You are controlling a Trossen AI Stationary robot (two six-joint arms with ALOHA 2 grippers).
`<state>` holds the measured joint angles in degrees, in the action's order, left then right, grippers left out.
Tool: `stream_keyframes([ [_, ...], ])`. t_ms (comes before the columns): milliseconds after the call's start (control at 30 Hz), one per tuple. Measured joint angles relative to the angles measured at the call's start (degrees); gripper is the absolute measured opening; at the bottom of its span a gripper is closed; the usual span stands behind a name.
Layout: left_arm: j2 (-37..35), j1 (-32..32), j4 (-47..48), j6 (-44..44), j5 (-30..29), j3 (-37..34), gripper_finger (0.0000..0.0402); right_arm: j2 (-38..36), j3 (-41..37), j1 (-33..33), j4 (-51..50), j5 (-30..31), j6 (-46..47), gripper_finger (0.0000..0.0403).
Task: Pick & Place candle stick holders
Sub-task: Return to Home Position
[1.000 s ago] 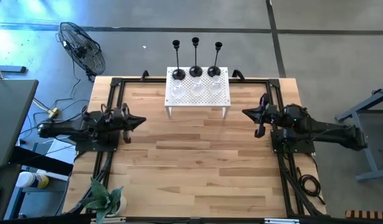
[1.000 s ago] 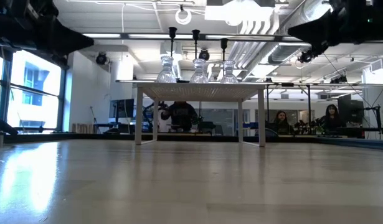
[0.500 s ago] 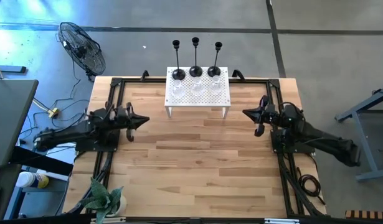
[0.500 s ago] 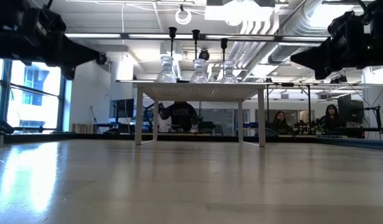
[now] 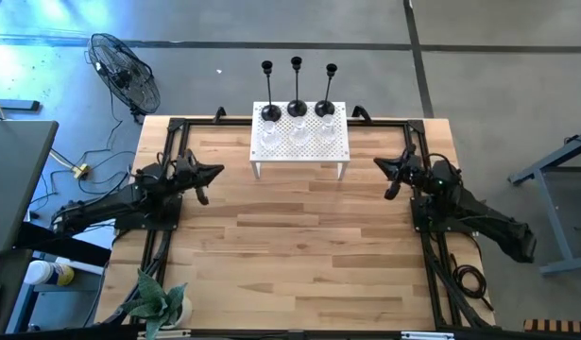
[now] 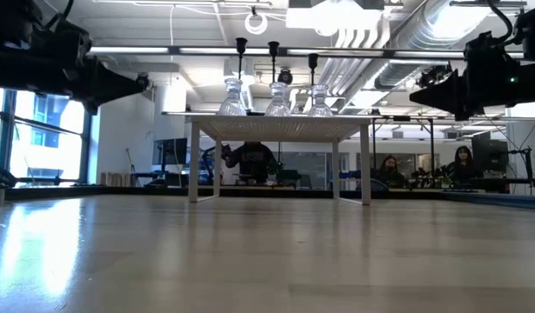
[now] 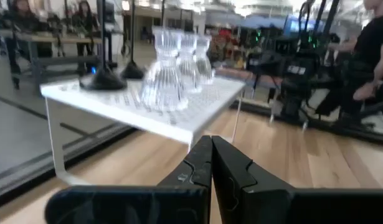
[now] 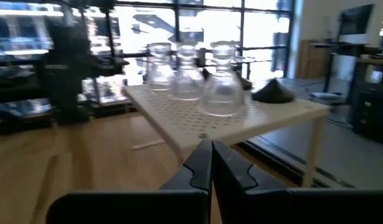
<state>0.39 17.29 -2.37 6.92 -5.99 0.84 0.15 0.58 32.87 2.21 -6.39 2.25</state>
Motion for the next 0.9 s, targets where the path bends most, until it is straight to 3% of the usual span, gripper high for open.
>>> stream_keyframes([
  [233,0.07,-0.03,0.57,1.84,-0.69,-0.07,0.0000,2.49,0.00,0.54,-0.96,7.16,3.50,0.0000],
  [467,1.06,-0.05,1.81,6.69,7.70,-0.09,0.0000,5.54,-0.02,0.48,-1.07,5.29,6.77,0.0000],
  [900,0.93,-0.03,2.32,6.66,7.27,0.22,0.0000,5.90,-0.02,0.48,-1.07,4.81,6.71,0.0000],
])
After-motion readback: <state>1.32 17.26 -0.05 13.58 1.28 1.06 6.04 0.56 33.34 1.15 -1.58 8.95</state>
